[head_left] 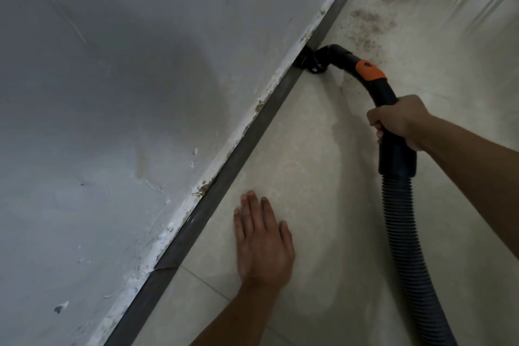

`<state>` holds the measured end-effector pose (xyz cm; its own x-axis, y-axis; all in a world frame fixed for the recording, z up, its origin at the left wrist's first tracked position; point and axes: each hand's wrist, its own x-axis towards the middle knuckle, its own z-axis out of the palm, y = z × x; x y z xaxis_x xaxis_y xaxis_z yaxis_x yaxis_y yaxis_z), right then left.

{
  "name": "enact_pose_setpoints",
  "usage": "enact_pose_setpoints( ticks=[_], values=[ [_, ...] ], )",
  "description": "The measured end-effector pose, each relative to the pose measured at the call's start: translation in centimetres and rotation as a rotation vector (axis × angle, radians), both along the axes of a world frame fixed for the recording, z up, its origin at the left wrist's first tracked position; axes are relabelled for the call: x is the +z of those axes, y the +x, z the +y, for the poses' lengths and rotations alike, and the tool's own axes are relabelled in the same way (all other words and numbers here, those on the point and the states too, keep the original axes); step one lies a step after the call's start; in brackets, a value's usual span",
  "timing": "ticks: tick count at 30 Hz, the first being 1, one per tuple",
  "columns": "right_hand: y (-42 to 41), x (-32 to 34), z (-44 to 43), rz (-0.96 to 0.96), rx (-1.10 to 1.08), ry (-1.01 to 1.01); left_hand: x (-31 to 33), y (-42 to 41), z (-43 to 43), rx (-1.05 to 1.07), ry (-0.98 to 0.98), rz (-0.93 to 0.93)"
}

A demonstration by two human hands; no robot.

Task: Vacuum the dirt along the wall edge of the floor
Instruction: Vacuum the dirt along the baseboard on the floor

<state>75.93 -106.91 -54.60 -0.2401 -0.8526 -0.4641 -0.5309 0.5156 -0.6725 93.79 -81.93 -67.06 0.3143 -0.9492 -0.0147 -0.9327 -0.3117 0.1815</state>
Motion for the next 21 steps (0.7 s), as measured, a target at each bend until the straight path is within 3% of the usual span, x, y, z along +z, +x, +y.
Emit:
enact_pose_setpoints(
  ticks=[8, 16, 21],
  values=[
    [-3.5, -0.3, 9.4, 0.120, 0.191, -0.038, 0.3, 0.2, 0.0, -0.013, 0.003, -0.002],
    [-12.0, -0.6, 14.2, 0.209, -0.098, -0.057, 0.3, 0.2, 0.1, -0.011, 0.014, -0.007],
    [-11.2, -0.3, 12.1, 0.161, -0.136, -0.061, 0.3, 0.2, 0.0, -0.008, 0.027, -0.012]
  ],
)
